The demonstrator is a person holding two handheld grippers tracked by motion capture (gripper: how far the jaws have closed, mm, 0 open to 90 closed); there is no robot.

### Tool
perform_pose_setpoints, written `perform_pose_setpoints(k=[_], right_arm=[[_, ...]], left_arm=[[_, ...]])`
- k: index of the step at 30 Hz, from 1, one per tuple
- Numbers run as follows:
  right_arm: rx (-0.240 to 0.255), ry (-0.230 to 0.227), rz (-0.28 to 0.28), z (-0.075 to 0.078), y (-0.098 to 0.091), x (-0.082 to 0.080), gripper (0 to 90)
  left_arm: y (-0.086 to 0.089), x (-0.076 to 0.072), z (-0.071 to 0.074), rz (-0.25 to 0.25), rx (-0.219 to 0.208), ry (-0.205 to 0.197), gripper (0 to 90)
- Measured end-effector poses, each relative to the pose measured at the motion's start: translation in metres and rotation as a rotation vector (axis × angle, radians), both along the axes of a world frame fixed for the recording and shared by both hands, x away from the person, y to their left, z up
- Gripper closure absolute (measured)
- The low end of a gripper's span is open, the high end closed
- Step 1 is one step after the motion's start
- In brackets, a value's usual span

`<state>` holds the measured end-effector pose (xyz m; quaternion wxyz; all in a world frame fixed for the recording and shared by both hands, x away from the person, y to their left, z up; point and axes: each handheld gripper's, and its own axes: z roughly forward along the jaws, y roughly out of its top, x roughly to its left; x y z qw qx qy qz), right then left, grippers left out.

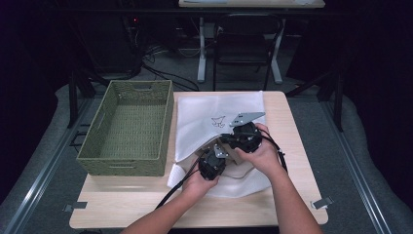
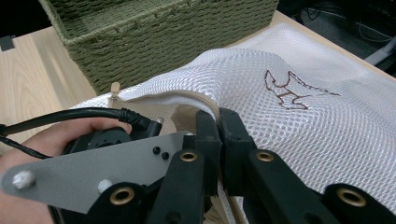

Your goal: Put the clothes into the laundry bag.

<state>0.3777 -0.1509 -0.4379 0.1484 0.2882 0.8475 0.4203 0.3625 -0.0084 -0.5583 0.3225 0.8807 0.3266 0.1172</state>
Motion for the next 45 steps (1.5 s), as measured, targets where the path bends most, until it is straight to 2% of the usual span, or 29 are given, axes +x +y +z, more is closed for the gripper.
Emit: perform_pose_setpoints(k=[1,7,8,9,11,15,18,20,25,26,29,30,33,36,40,45], right_arm=[[0.000,-0.001,0.001,0.000,0.000,0.000,87.6],[0.003,-0.006,0.002,0.001,0.001,-0.001,87.6],[0.003,-0.007,0.002,0.001,0.002,-0.001,87.6],[0.003,-0.008,0.003,0.001,0.002,-0.001,87.6],[0.004,-0.010,0.002,0.001,0.002,-0.001,87.6],[0.009,-0.010,-0.005,0.002,0.000,0.000,87.7],[0.011,-0.009,-0.004,0.002,0.000,-0.001,87.7],[0.008,-0.013,-0.003,0.002,0.001,-0.001,87.7],[0.010,-0.014,-0.005,0.002,0.000,0.000,87.7],[0.010,-0.012,-0.006,0.002,0.000,0.000,87.7],[0.009,-0.010,-0.009,0.001,0.000,0.000,87.6],[0.009,-0.010,-0.008,0.001,0.000,0.001,87.6],[0.010,-0.012,-0.008,0.001,-0.001,0.001,87.6],[0.008,-0.010,-0.009,0.001,-0.001,0.001,87.7],[0.004,-0.008,-0.008,0.001,0.000,0.001,87.6],[-0.008,-0.002,-0.002,0.000,-0.001,0.001,87.6]], left_arm=[[0.000,0.000,-0.001,0.005,-0.012,0.005,89.0],[-0.003,0.004,-0.001,0.010,-0.001,-0.001,88.9],[-0.005,0.004,-0.001,0.021,-0.010,-0.001,89.0],[-0.004,0.005,0.000,0.008,0.010,-0.001,89.0],[-0.006,0.006,-0.001,0.013,-0.013,0.007,89.0],[-0.007,0.003,0.000,0.027,0.003,-0.020,89.0],[-0.007,0.005,-0.001,0.031,-0.006,-0.008,89.0],[-0.006,0.006,-0.001,0.018,0.009,-0.008,89.0],[-0.007,0.007,-0.001,0.026,-0.002,-0.009,88.7],[-0.007,0.005,-0.001,0.034,-0.012,-0.007,88.6],[-0.006,0.003,0.001,0.016,-0.031,0.004,84.3],[-0.005,0.001,0.004,0.010,-0.012,-0.007,82.4],[-0.001,-0.006,0.010,-0.017,-0.009,-0.011,79.0],[0.003,-0.014,0.014,-0.026,-0.019,-0.007,77.2],[0.007,-0.021,0.017,-0.047,-0.011,0.002,75.5],[0.020,-0.031,0.022,-0.061,-0.027,0.011,72.7]])
